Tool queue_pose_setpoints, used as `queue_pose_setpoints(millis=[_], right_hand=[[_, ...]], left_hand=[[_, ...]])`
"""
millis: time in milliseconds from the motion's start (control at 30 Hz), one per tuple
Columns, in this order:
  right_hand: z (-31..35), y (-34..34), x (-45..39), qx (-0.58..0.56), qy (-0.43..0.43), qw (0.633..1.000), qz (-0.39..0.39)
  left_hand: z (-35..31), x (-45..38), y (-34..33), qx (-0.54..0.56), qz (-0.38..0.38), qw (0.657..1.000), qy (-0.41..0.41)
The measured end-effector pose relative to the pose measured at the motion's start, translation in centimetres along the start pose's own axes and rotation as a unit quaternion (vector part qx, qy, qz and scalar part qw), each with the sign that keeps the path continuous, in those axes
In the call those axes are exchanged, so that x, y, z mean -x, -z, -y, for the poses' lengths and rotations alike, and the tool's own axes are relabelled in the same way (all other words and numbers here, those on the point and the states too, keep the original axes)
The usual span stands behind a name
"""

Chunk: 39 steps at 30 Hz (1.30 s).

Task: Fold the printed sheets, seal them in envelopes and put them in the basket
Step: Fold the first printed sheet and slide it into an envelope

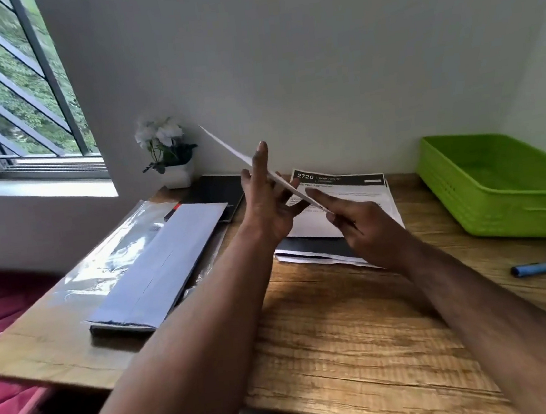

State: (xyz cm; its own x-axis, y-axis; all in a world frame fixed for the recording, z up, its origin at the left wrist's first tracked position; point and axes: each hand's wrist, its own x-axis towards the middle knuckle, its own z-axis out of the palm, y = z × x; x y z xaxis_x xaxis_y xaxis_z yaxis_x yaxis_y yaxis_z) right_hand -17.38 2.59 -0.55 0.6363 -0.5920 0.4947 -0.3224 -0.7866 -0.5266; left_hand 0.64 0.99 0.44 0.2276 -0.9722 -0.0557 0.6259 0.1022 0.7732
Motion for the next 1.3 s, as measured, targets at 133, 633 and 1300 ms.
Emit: queue_pose_setpoints(millis=[133, 633, 1300], right_hand=[[-0.5, 0.2, -0.2, -0.014, -0.015, 1.000, -0.024], [-1.8, 0.7, -0.1, 0.019, 0.020, 0.983, -0.179], [0.8, 0.1, -1.2, -0.525, -0.278, 0.796, -0.119]], left_hand=[[0.0, 0.0, -0.1, 0.002, -0.015, 1.000, 0.000], [1.3, 1.4, -2.2, 0.060, -0.055, 0.996, -0.037], [1.9, 2.0, -2.4, 0.121, 0.115, 0.985, -0.048]])
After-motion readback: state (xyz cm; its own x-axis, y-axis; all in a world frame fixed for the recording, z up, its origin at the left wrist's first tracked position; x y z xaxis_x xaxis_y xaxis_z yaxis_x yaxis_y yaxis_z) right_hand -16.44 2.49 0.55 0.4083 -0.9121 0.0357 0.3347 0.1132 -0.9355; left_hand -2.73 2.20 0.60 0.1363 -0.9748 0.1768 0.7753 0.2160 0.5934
